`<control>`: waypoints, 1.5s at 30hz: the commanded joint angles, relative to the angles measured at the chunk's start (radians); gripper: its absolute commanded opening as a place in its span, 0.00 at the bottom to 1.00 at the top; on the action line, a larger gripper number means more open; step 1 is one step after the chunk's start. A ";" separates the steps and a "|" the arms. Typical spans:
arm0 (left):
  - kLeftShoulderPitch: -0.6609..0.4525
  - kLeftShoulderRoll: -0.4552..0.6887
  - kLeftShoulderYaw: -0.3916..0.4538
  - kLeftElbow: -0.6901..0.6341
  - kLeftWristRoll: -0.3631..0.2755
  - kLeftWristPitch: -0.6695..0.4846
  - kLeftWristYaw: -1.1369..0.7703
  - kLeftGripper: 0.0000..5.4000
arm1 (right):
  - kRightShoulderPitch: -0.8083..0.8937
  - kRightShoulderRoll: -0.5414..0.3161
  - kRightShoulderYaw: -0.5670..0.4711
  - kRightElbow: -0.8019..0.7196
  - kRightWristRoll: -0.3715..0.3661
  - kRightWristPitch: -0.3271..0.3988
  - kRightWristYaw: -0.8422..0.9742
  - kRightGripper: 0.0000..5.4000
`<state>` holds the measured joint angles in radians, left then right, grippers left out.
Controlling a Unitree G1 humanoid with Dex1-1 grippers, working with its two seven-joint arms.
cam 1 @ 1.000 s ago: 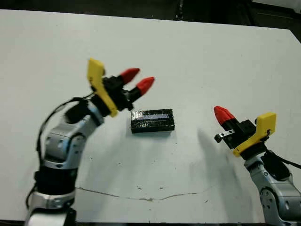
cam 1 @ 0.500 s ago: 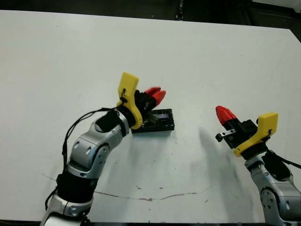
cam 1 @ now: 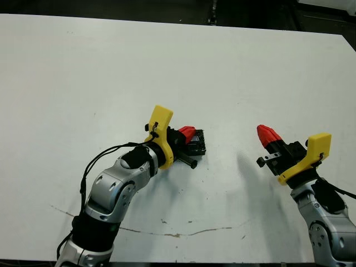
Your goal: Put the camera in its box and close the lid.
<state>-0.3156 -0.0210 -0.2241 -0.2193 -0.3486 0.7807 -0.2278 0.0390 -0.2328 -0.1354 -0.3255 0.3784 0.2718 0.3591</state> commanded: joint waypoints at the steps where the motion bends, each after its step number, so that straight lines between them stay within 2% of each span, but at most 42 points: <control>1: 0.068 0.005 -0.039 0.088 0.031 0.031 0.010 0.00 | 0.012 -0.010 -0.003 -0.001 -0.009 0.003 -0.007 0.00; 7: 0.059 0.008 -0.058 0.152 0.055 0.008 -0.003 0.00 | 0.013 -0.009 -0.003 -0.007 -0.002 0.010 -0.004 0.00; 16: 0.016 -0.015 -0.023 0.214 0.055 0.038 0.017 0.00 | 0.018 -0.005 0.001 -0.007 0.001 0.004 -0.002 0.00; 19: 0.023 -0.006 -0.007 0.171 0.036 0.043 0.005 0.00 | 0.020 -0.005 0.004 -0.005 -0.006 -0.008 -0.001 0.00; 23: 0.057 0.067 -0.008 0.017 0.011 0.012 -0.069 0.00 | 0.023 -0.007 0.003 -0.012 -0.003 -0.007 -0.001 0.00; 27: 0.104 0.147 0.035 -0.114 0.006 -0.113 -0.142 0.00 | 0.022 -0.006 0.001 -0.026 0.004 -0.017 0.006 0.00; 31: 0.149 0.168 0.107 -0.165 0.042 -0.340 -0.149 0.00 | 0.017 0.006 -0.009 -0.046 0.033 -0.005 -0.003 0.00; 35: 0.155 0.164 0.177 -0.098 0.079 -0.561 -0.131 0.00 | 0.000 0.023 -0.020 -0.055 0.057 -0.002 -0.023 0.00; 40: 0.154 0.162 0.236 -0.014 0.115 -0.695 -0.088 0.00 | -0.023 0.049 -0.020 -0.038 0.035 -0.042 -0.053 0.00; 45: 0.160 0.157 0.286 0.083 0.149 -0.791 -0.043 0.00 | -0.048 0.085 -0.004 -0.013 -0.025 -0.078 -0.120 0.00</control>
<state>-0.1758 0.1391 0.0460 -0.1661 -0.2142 0.0118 -0.2869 -0.0059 -0.1548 -0.1366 -0.3528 0.3700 0.2086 0.2583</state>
